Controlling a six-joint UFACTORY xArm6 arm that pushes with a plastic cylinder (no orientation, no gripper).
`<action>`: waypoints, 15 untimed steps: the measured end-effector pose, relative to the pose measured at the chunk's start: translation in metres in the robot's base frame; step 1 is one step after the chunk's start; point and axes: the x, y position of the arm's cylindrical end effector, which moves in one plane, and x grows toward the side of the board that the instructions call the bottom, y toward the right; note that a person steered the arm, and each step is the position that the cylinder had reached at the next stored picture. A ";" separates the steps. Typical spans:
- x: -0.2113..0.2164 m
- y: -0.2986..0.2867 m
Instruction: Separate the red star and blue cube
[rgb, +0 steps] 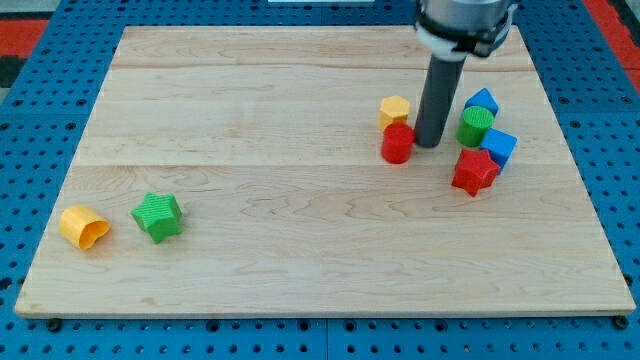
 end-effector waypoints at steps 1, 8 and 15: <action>0.068 0.005; 0.040 0.127; -0.030 0.092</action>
